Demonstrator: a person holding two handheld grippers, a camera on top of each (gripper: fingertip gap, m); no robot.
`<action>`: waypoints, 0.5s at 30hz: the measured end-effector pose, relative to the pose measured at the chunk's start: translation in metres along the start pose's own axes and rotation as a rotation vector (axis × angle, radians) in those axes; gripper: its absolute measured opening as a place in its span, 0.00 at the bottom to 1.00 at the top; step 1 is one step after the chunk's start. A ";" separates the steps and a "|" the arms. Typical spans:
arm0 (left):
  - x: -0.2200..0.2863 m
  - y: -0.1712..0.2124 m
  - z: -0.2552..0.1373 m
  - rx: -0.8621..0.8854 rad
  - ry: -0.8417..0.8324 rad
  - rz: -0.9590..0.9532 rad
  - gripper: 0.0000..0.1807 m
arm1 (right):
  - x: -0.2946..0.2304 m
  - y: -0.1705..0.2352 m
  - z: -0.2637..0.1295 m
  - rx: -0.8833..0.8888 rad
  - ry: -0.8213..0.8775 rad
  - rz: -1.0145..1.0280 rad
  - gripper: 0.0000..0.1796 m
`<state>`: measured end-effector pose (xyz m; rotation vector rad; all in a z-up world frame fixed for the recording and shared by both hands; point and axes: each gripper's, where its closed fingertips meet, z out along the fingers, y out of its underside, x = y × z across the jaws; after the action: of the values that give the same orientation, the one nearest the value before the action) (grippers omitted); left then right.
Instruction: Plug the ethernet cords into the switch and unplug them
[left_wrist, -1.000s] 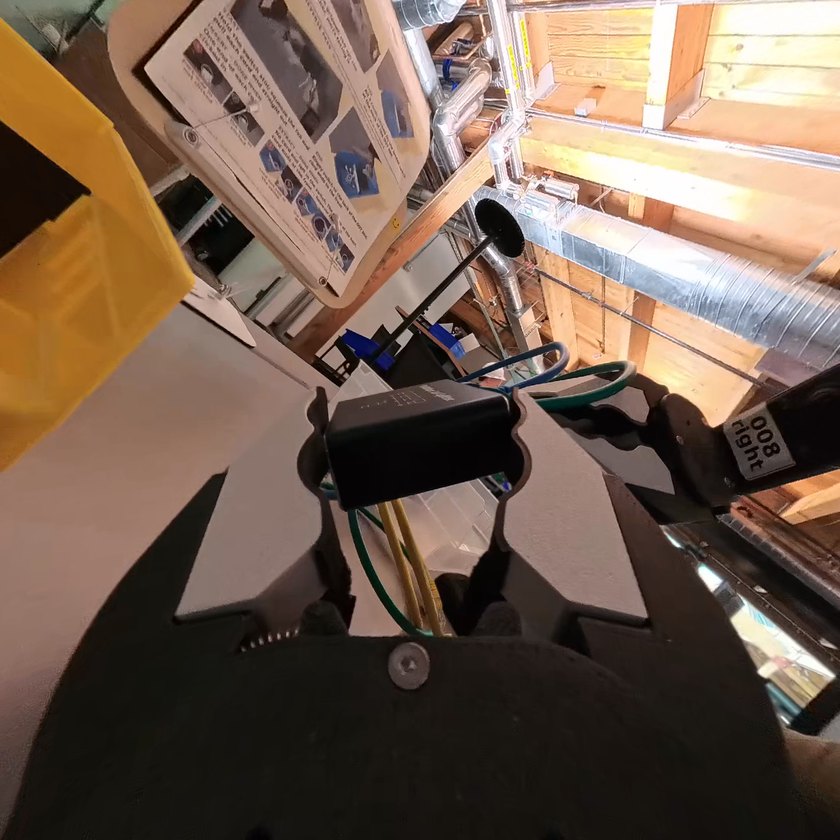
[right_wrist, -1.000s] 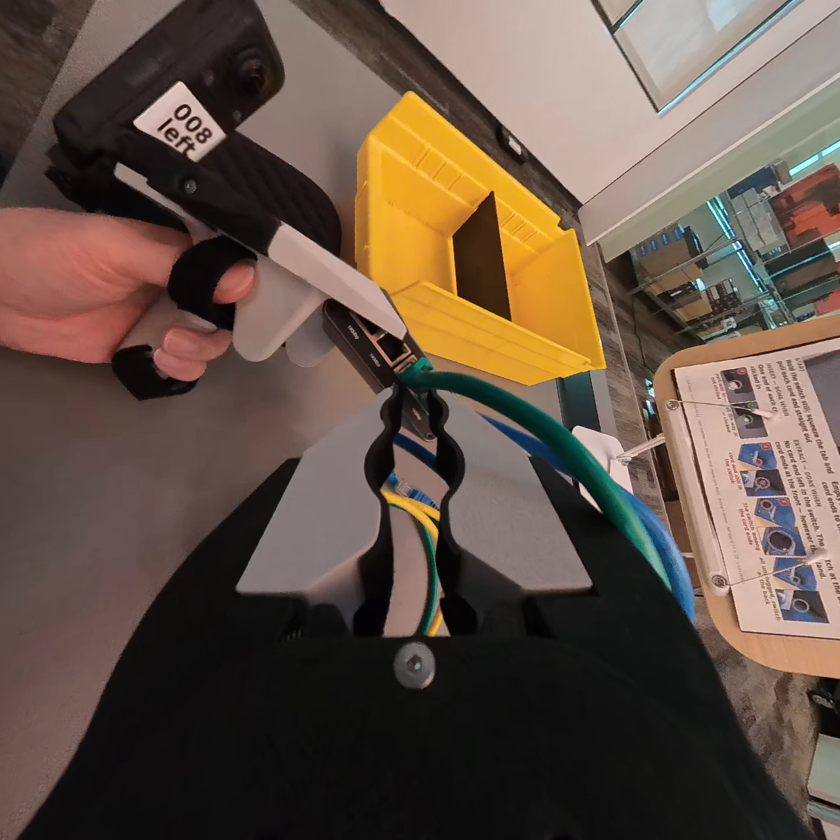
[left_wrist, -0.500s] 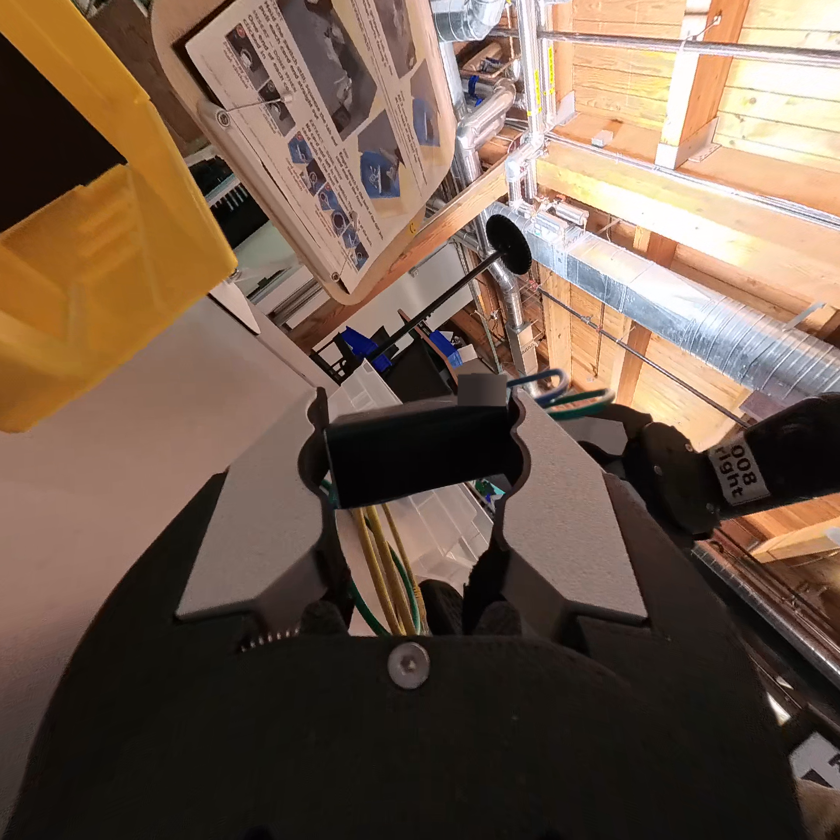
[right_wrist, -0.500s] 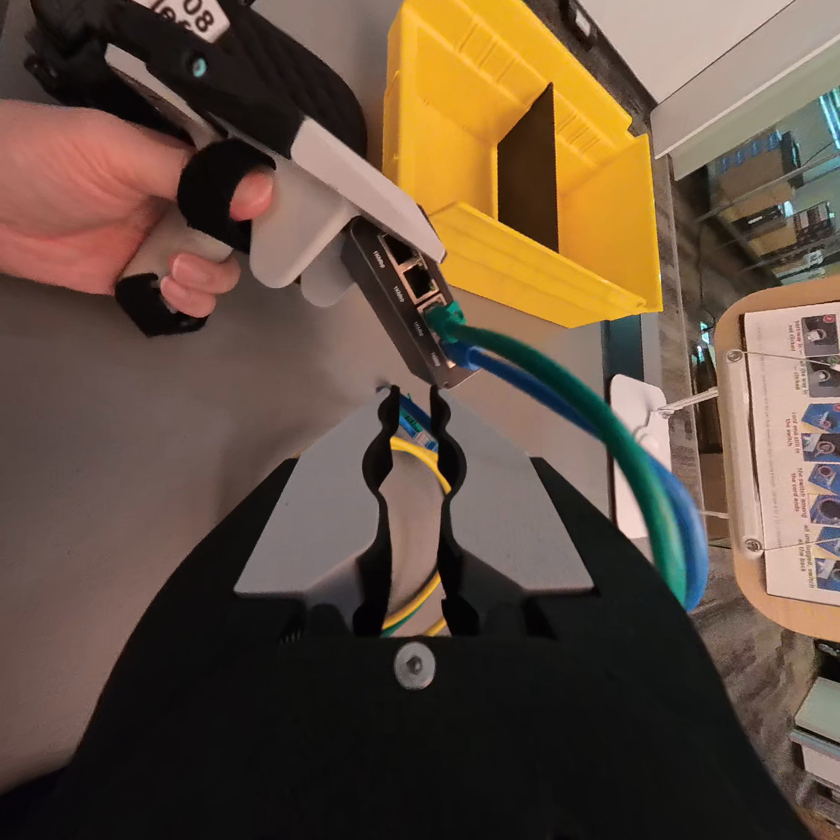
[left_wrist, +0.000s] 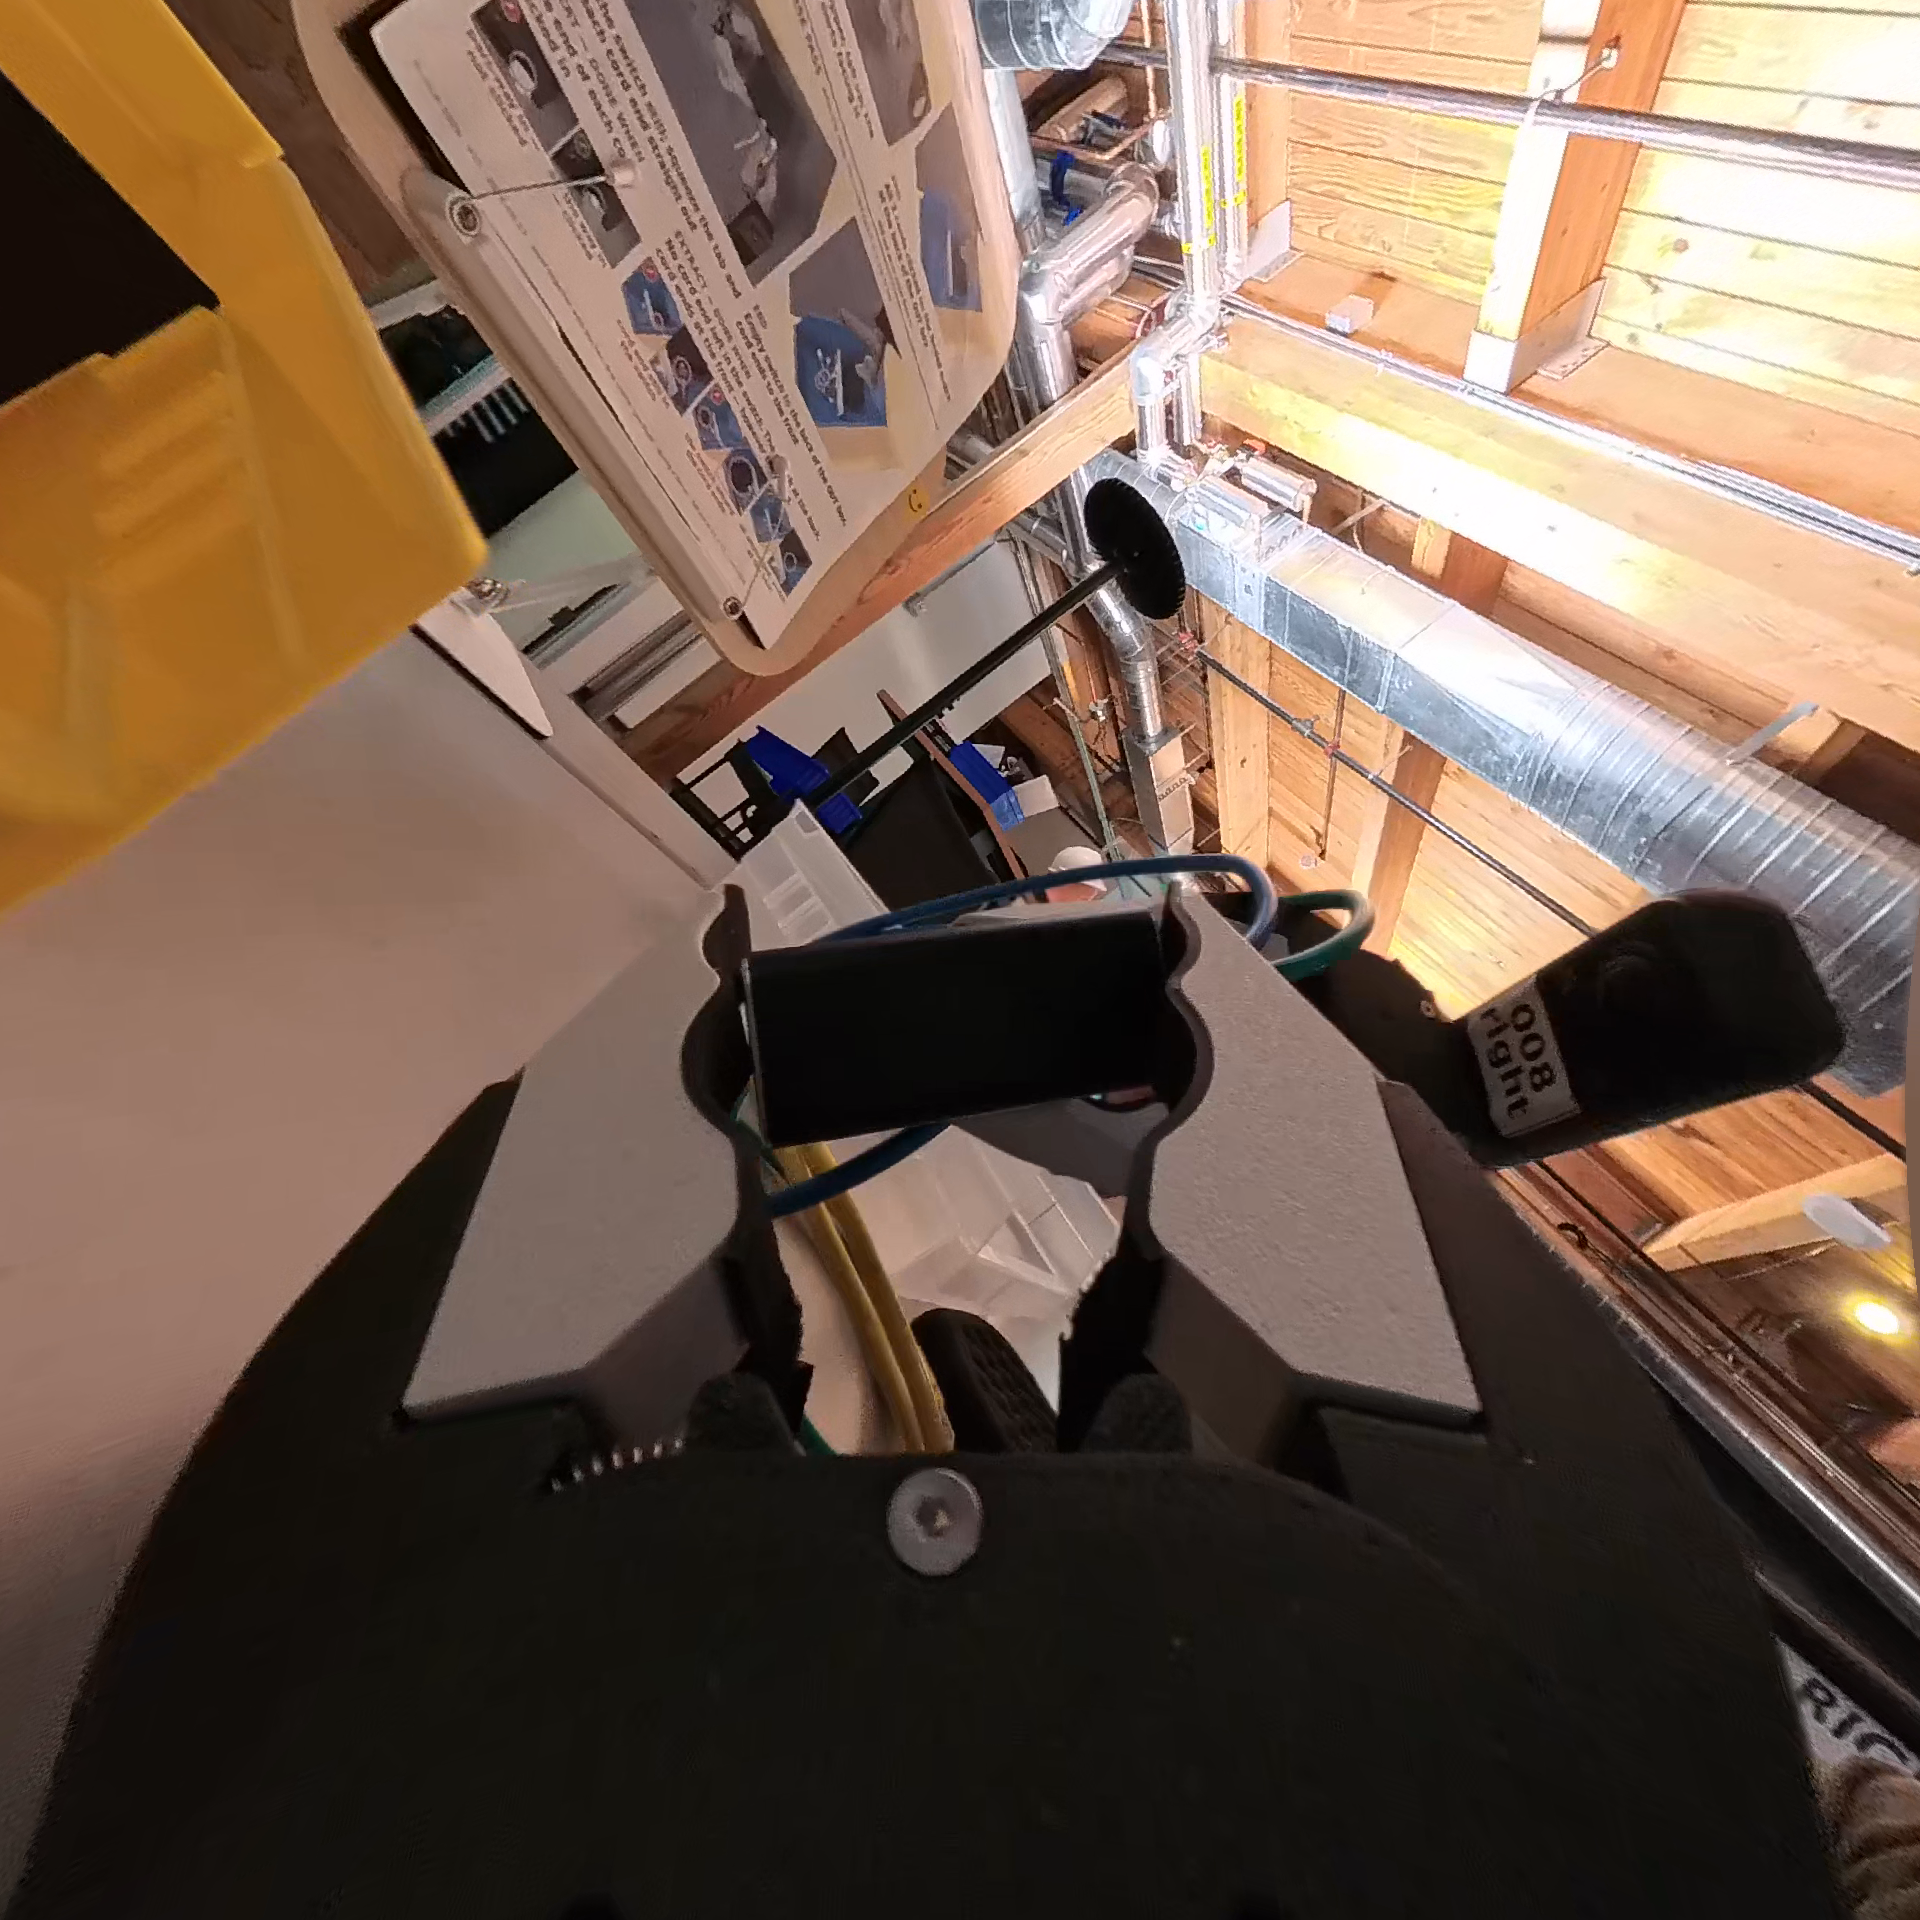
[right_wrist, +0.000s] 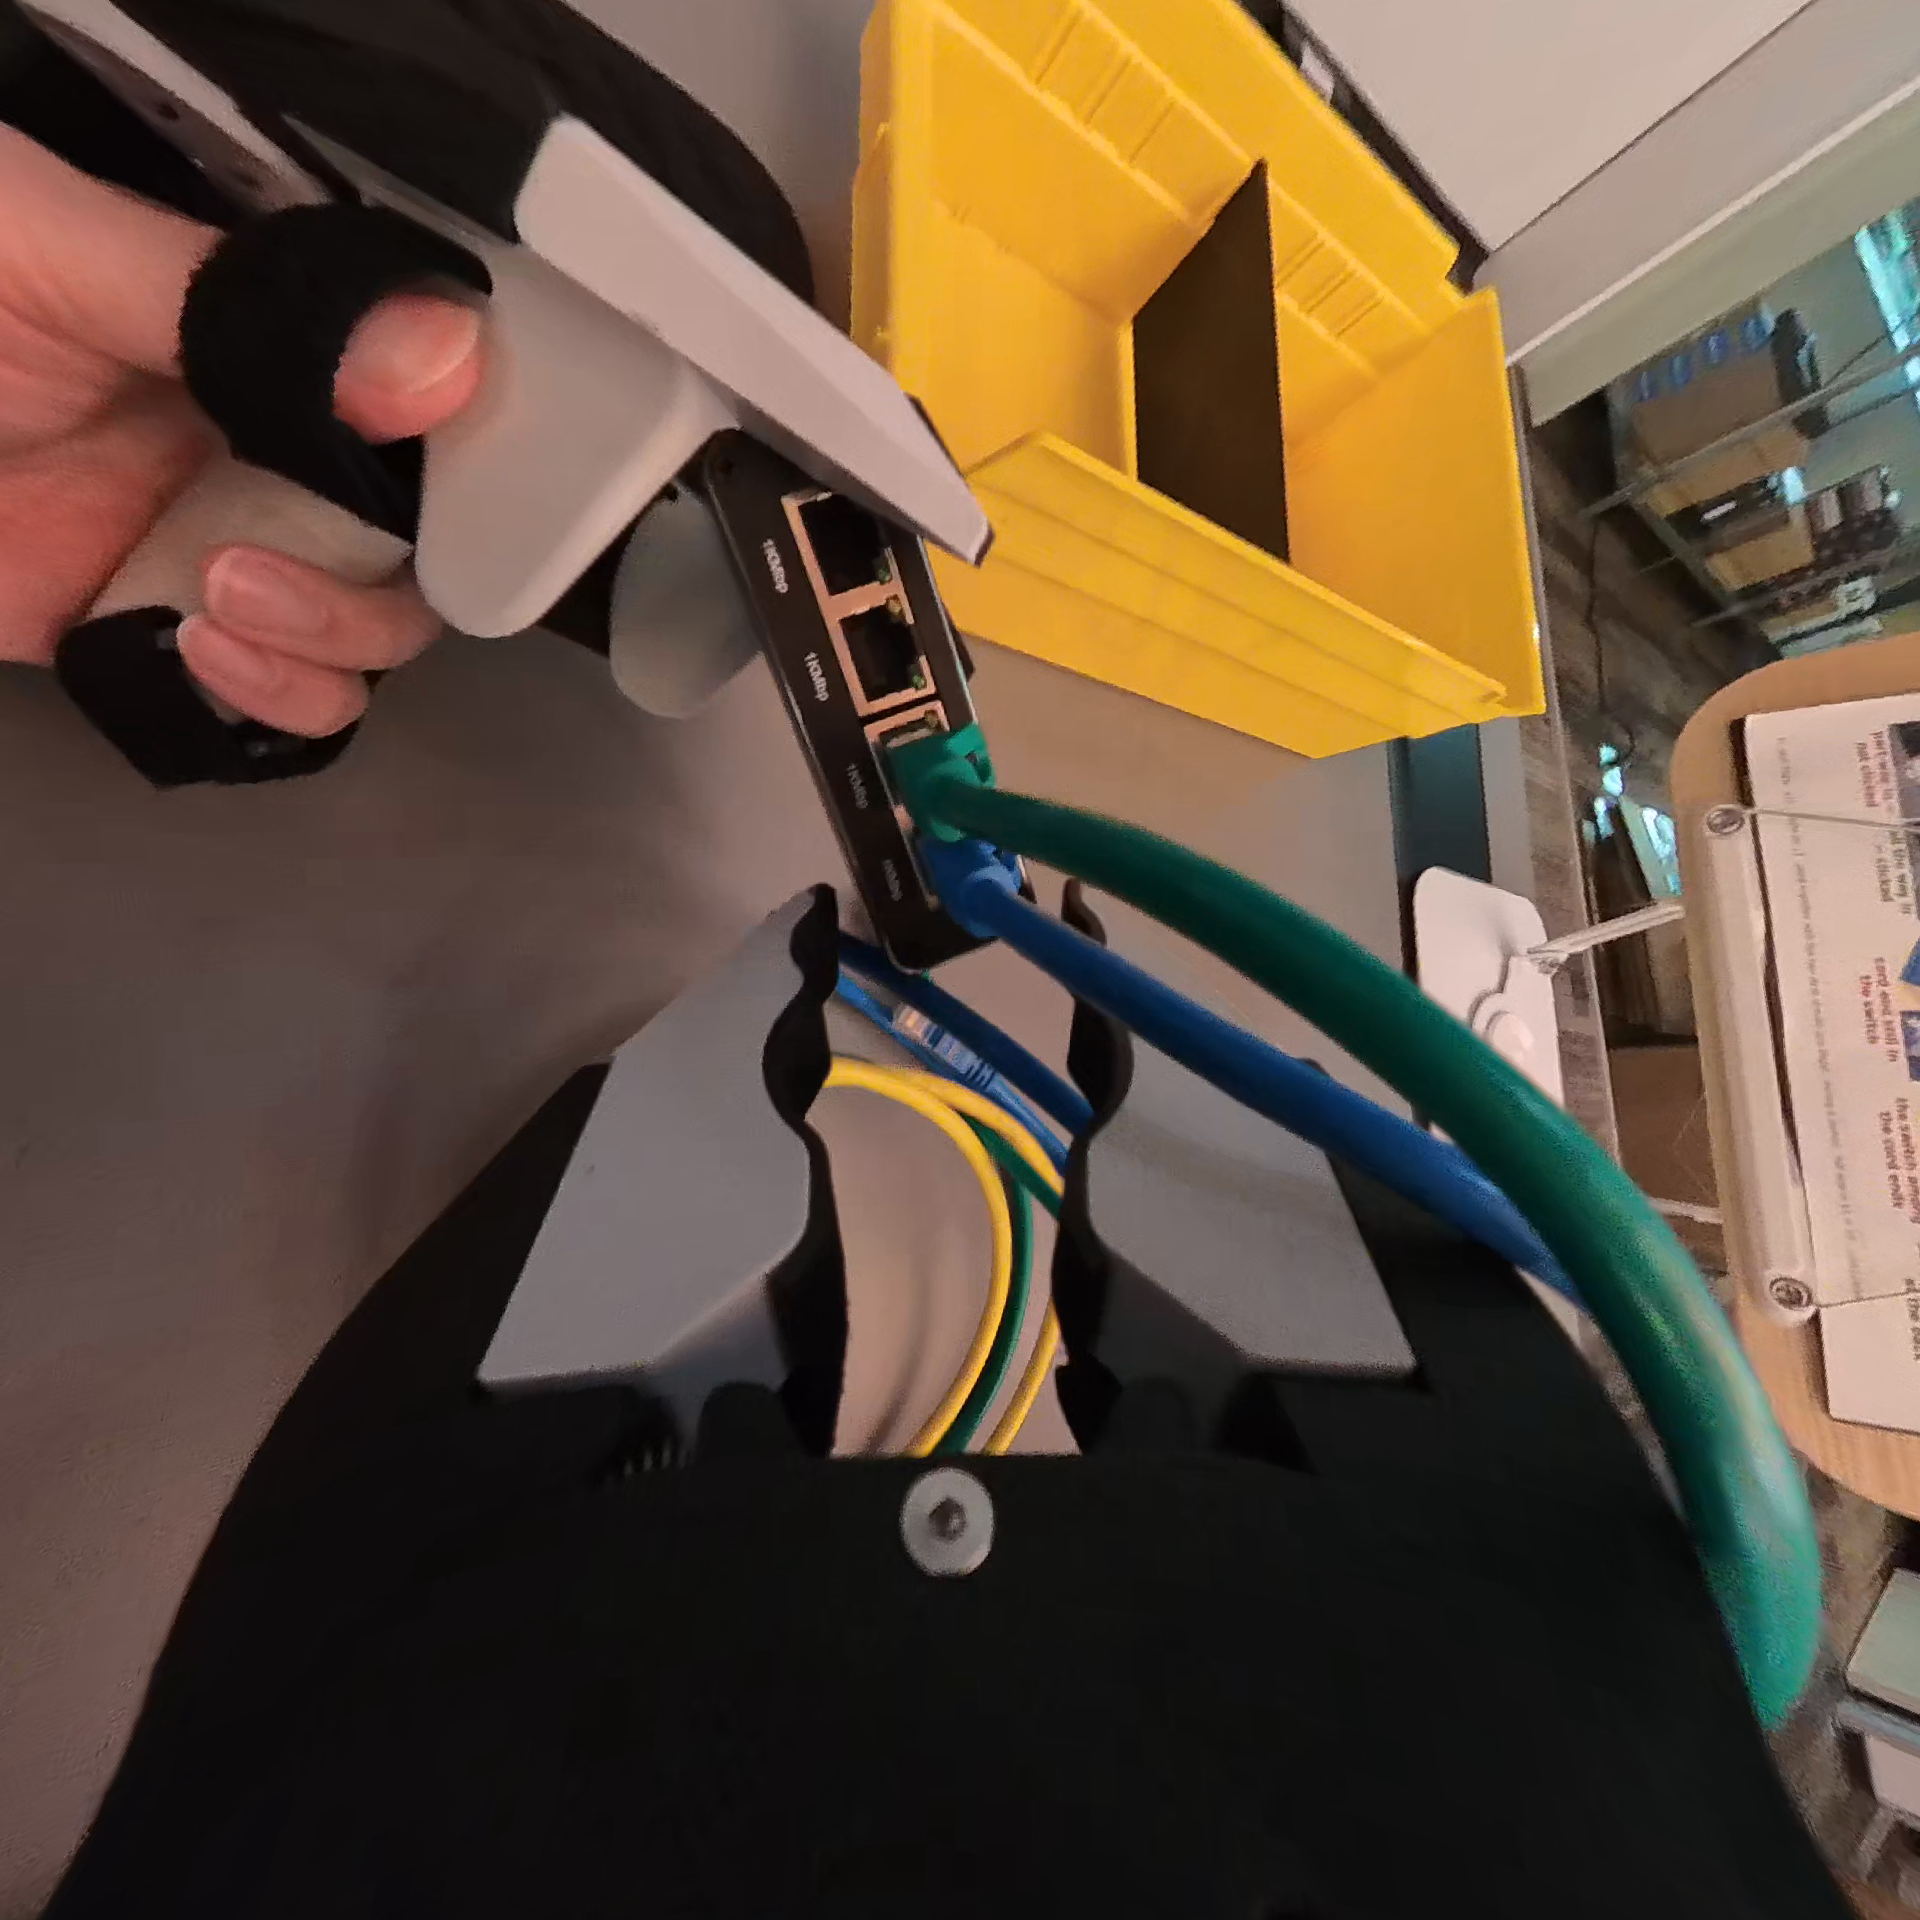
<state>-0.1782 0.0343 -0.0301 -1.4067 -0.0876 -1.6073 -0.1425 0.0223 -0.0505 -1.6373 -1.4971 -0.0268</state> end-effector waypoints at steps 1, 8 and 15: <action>0.003 0.000 0.001 -0.001 0.014 -0.003 0.43 | 0.000 -0.002 0.000 0.017 -0.001 -0.011 0.24; 0.018 0.013 0.005 -0.138 0.075 0.050 0.43 | -0.009 -0.003 0.000 0.049 -0.051 -0.073 0.20; 0.030 0.017 -0.006 -0.381 0.152 0.138 0.53 | -0.004 -0.018 -0.007 0.096 0.078 -0.279 0.19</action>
<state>-0.1674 0.0036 -0.0169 -1.5297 0.4171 -1.6658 -0.1545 0.0126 -0.0386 -1.3277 -1.6299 -0.1685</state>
